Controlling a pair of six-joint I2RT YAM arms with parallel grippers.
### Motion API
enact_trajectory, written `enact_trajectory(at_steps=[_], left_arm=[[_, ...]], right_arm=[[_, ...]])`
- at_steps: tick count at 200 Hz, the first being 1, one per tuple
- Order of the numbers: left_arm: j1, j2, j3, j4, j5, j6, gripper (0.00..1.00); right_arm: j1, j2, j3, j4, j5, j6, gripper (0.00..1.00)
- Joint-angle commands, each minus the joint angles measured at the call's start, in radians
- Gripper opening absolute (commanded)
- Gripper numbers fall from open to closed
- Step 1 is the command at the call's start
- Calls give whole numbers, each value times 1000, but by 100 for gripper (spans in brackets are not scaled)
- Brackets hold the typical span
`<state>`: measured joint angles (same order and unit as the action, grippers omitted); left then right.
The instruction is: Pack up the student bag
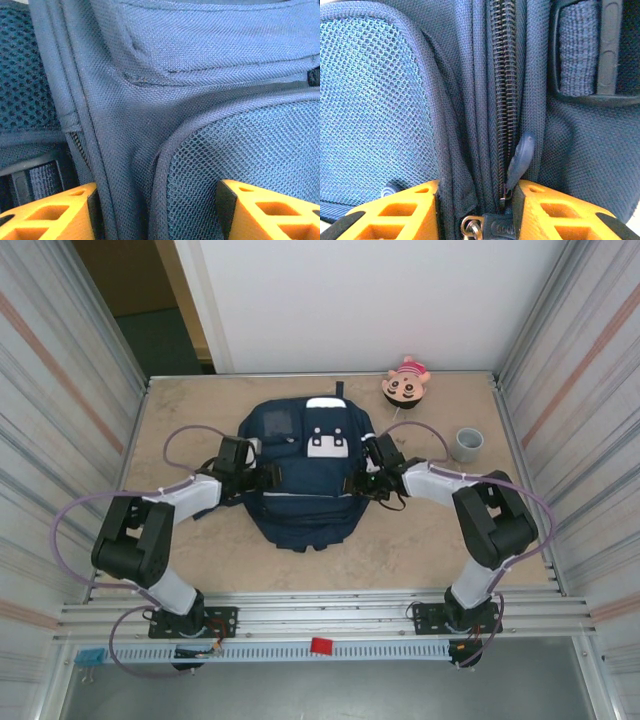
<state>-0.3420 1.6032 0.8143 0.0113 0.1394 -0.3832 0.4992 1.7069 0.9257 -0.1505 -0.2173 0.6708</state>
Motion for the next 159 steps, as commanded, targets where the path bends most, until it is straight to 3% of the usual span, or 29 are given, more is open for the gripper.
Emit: enact_trajectory(at_steps=[1, 34, 62, 81, 85, 92, 103, 122, 159], left_arm=[[-56, 88, -9, -10, -72, -38, 60], [-104, 48, 9, -11, -128, -66, 60], [-103, -121, 3, -63, -238, -32, 72], [-99, -282, -18, -80, -355, 27, 82], [-98, -313, -27, -78, -389, 39, 83], [-94, -375, -49, -67, -449, 62, 87], [-84, -456, -101, -30, -540, 114, 98], [-50, -576, -231, 94, -652, 205, 99], [26, -656, -461, 361, -707, 338, 99]], right_arm=[[6, -5, -122, -62, 73, 55, 38], [-2, -85, -132, -100, 123, 2, 45], [-12, -229, -79, -179, 185, -71, 65], [-23, -365, -42, -247, 297, -113, 75], [-30, -394, -39, -259, 331, -115, 80], [-45, -444, -40, -275, 384, -123, 100], [-95, -526, -61, -273, 434, -146, 99], [-203, -639, -137, -191, 470, -223, 99], [-441, -789, -378, 125, 301, -418, 99]])
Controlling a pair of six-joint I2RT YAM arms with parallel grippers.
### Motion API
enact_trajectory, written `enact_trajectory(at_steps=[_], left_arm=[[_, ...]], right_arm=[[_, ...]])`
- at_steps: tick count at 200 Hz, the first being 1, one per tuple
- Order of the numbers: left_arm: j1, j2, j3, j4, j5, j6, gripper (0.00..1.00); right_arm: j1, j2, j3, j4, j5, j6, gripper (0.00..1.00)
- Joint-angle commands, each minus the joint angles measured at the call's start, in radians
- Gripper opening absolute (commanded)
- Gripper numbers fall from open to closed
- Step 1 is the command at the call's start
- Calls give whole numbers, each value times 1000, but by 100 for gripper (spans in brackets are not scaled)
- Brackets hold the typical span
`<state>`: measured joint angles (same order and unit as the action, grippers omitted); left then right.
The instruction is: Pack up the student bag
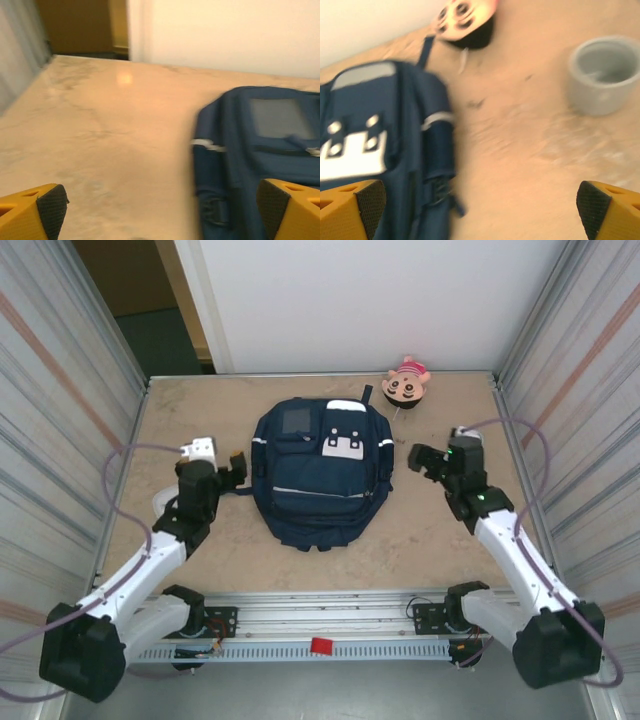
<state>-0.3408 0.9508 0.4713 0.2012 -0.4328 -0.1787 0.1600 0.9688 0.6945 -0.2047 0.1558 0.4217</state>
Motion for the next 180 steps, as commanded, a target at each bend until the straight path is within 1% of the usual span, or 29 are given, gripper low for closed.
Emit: enact_trajectory(at_steps=[1, 21, 37, 57, 63, 70, 75, 81, 96, 103, 117, 122, 128, 130, 134, 139, 142, 150, 156, 160, 164, 169, 180], left_arm=[[25, -6, -120, 171, -137, 134, 99], [32, -21, -173, 240, -103, 230, 99], [58, -3, -209, 264, -86, 255, 99], [162, 57, -276, 408, 53, 231, 99], [179, 67, -273, 413, 98, 240, 99], [209, 93, -277, 475, 165, 252, 98], [229, 127, -281, 525, 202, 249, 99], [249, 175, -283, 585, 236, 242, 99], [258, 290, -264, 709, 288, 273, 99], [262, 345, -246, 743, 284, 251, 99], [263, 485, -225, 823, 288, 250, 99], [263, 548, -224, 894, 290, 255, 99], [254, 615, -215, 991, 258, 285, 99], [252, 620, -210, 987, 250, 289, 99], [247, 594, -195, 929, 247, 276, 99], [247, 547, -170, 775, 258, 255, 99], [253, 525, -155, 721, 266, 248, 99], [266, 543, -132, 707, 243, 227, 99], [281, 576, -111, 722, 229, 216, 99], [290, 583, -92, 694, 244, 212, 99], [293, 570, -81, 643, 251, 202, 99], [294, 551, -86, 618, 262, 197, 99], [297, 568, -90, 662, 254, 199, 99]], right_arm=[[-107, -54, -154, 190, -80, -174, 98], [-198, -78, -288, 373, -159, -246, 99], [-257, -53, -357, 486, -220, -273, 99], [-298, 15, -403, 597, -297, -279, 99], [-299, 68, -414, 647, -317, -281, 99], [-297, 113, -428, 708, -345, -289, 99], [-294, 145, -429, 747, -361, -291, 99], [-290, 169, -411, 743, -374, -299, 99], [-257, 233, -425, 888, -356, -334, 99], [-247, 273, -422, 940, -351, -351, 99], [-234, 345, -386, 973, -359, -375, 99], [-228, 377, -382, 1002, -360, -383, 99], [-221, 415, -375, 1035, -357, -393, 99], [-221, 427, -370, 1035, -358, -394, 99], [-222, 452, -363, 1036, -361, -395, 99], [-221, 481, -362, 1061, -370, -400, 99], [-222, 505, -366, 1090, -375, -404, 99], [-222, 562, -371, 1151, -379, -405, 99], [-221, 590, -364, 1189, -356, -392, 99], [-225, 585, -347, 1150, -343, -382, 99], [-232, 572, -324, 1072, -338, -372, 99], [-237, 565, -290, 994, -323, -360, 99], [-234, 577, -294, 1029, -258, -338, 99]])
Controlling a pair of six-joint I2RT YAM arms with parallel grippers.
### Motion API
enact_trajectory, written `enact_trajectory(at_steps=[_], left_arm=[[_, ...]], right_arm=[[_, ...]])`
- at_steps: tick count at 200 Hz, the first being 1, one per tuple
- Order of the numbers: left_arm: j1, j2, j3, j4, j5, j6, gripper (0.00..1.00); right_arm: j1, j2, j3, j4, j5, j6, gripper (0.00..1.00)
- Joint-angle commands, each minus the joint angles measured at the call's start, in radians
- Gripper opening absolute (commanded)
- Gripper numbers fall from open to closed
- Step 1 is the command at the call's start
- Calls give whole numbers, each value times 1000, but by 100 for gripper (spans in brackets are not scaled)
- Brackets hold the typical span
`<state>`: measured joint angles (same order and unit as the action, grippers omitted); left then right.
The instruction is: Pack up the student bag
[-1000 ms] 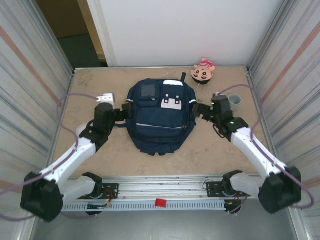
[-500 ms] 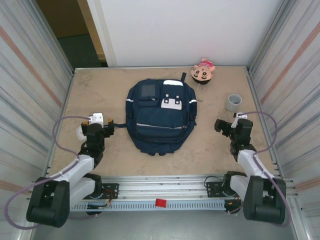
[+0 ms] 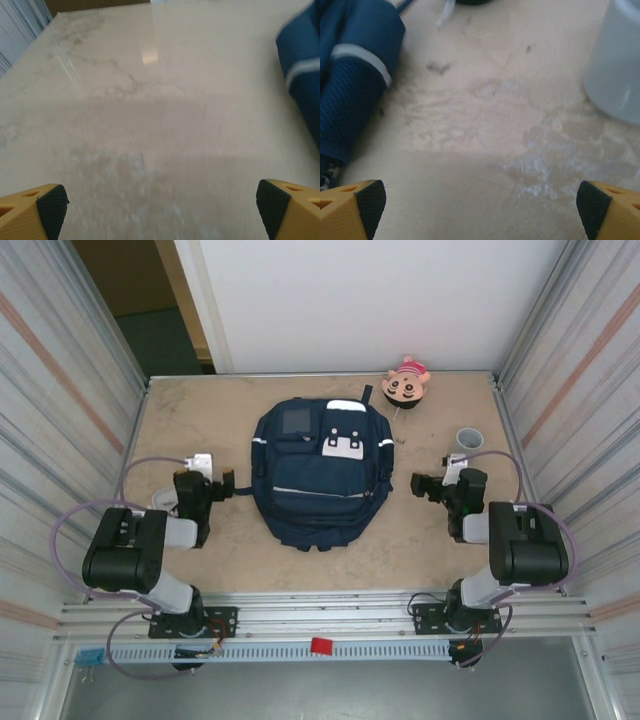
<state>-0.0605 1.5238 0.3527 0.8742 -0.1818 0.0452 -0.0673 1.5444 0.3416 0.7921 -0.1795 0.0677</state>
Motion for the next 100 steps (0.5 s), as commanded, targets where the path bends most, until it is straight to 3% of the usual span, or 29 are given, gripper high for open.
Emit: enact_trajectory(at_steps=[1, 100], left_arm=[[17, -4, 28, -10, 1, -25, 99], [11, -15, 32, -40, 2, -25, 99]], right_arm=[[-6, 0, 60, 29, 81, 16, 99], [12, -1, 67, 7, 125, 13, 99]])
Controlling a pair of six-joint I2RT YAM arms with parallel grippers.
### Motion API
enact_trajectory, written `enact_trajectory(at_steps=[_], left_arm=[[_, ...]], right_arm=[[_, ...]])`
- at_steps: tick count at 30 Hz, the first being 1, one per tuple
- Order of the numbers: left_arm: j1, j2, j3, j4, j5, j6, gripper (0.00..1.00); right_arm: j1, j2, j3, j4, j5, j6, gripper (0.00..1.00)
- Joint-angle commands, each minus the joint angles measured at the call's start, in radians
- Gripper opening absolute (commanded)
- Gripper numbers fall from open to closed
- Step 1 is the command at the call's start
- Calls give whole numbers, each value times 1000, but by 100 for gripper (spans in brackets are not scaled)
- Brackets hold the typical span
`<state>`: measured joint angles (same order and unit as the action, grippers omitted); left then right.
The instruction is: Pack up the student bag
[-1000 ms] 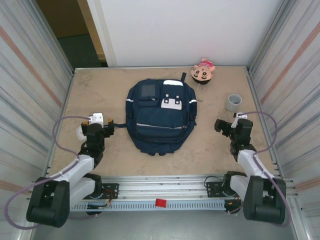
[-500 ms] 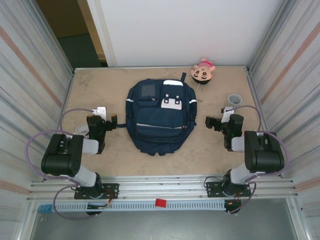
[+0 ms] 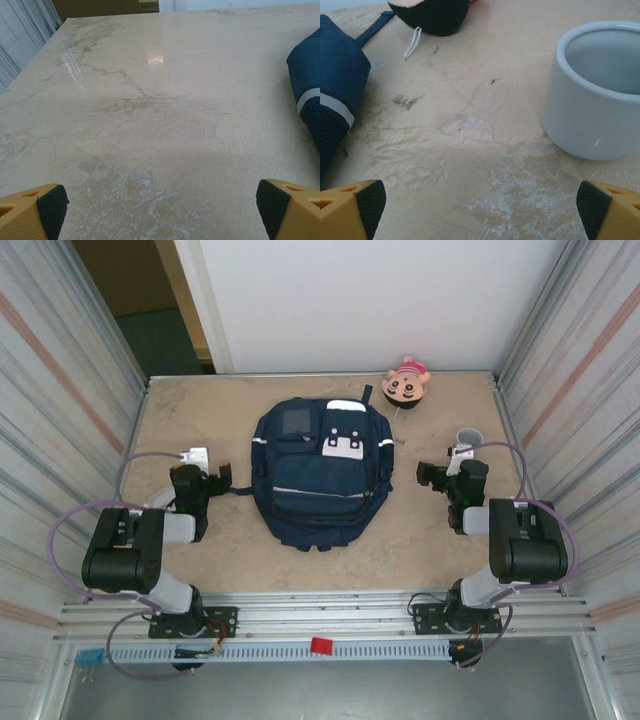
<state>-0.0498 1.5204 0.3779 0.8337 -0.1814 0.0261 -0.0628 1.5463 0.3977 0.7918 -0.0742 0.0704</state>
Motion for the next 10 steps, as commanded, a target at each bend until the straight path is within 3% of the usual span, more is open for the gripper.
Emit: enact_trajectory(at_steps=[1, 10], left_arm=[[1, -10, 8, 1, 1, -5, 99], [1, -12, 7, 0, 2, -5, 99]], right_arm=[[7, -3, 11, 8, 19, 10, 99], [4, -2, 10, 11, 20, 15, 99]])
